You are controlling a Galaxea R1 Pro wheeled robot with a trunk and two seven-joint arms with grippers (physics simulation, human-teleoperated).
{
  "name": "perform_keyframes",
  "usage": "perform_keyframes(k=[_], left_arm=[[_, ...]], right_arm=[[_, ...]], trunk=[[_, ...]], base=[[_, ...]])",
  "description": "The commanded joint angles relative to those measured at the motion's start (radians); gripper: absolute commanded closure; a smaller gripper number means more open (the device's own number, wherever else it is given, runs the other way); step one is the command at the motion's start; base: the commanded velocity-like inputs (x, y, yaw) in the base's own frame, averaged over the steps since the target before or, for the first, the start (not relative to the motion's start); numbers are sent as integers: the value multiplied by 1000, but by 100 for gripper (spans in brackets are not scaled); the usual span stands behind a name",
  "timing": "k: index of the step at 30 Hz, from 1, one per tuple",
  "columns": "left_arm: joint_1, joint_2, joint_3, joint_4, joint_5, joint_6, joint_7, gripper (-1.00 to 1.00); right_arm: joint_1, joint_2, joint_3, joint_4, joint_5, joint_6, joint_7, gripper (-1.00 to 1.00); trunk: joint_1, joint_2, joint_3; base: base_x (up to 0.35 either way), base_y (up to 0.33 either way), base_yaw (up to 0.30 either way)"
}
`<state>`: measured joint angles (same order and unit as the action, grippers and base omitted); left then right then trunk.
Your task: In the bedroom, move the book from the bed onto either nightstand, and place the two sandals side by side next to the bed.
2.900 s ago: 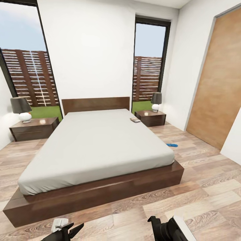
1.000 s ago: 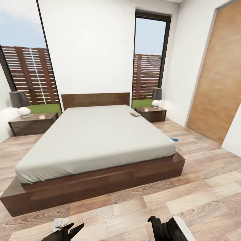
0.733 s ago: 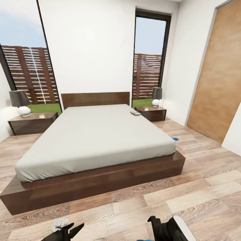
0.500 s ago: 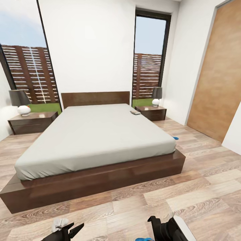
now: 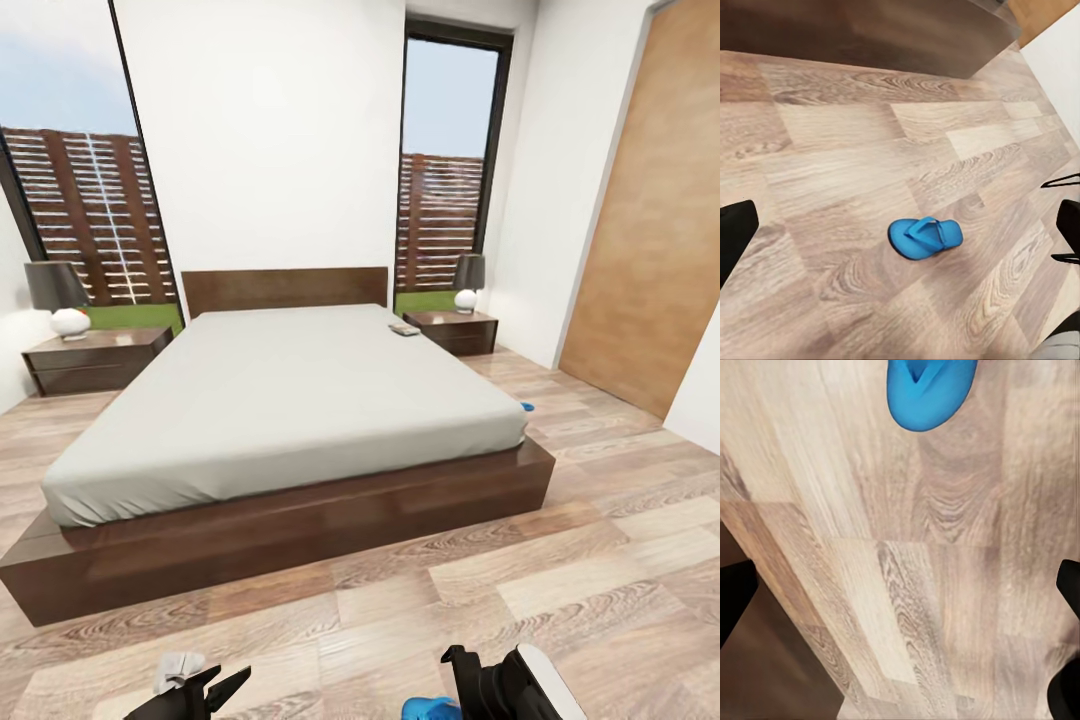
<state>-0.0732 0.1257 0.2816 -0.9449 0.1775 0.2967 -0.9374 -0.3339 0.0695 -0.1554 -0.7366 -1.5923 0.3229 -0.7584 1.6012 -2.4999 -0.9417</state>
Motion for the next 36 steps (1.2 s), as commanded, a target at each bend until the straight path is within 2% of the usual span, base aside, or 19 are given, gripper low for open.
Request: perform_keyframes(k=[1,36], left_arm=[[0,0,1,0,7,10,-3,-100],[0,0,1,0,7,10,-3,-100]], right_arm=[[-1,1,-6,-1,0,7,-5,-100],[-1,1,-6,-4,0,-33,-5,-100]], trunk=[[0,-1,-5],[16,-9,-140]], base=[[0,0,0],[0,0,0]])
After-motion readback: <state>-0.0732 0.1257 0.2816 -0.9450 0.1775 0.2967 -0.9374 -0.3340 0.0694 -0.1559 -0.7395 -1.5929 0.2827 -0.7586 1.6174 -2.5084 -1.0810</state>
